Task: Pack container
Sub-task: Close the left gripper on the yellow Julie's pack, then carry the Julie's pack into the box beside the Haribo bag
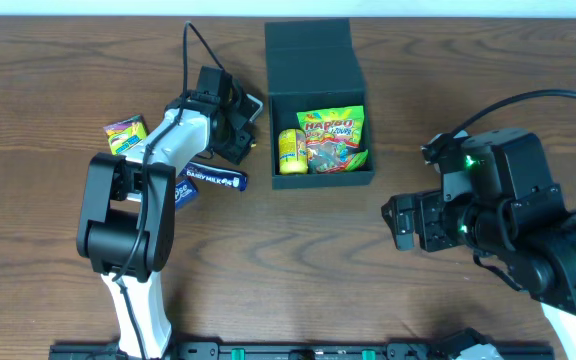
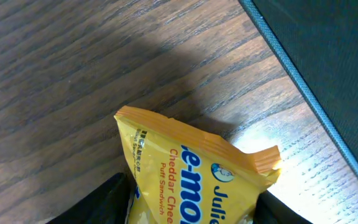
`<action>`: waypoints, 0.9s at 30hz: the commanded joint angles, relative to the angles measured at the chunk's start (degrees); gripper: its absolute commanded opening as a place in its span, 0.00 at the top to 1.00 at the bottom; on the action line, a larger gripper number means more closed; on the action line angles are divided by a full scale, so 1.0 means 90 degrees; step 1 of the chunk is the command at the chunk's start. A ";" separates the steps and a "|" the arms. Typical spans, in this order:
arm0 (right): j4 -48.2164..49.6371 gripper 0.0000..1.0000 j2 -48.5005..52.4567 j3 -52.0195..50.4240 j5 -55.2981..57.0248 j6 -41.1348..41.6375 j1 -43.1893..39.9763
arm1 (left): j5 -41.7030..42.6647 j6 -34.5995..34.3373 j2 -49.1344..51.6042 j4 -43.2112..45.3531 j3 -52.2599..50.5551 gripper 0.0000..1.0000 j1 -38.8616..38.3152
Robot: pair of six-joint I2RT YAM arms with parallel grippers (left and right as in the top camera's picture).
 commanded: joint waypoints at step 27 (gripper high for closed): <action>-0.0005 0.01 -0.0002 0.0066 -0.0019 -0.0063 -0.0063 | -0.0151 -0.2358 0.0160 -0.2157 0.3371 0.63 -0.0675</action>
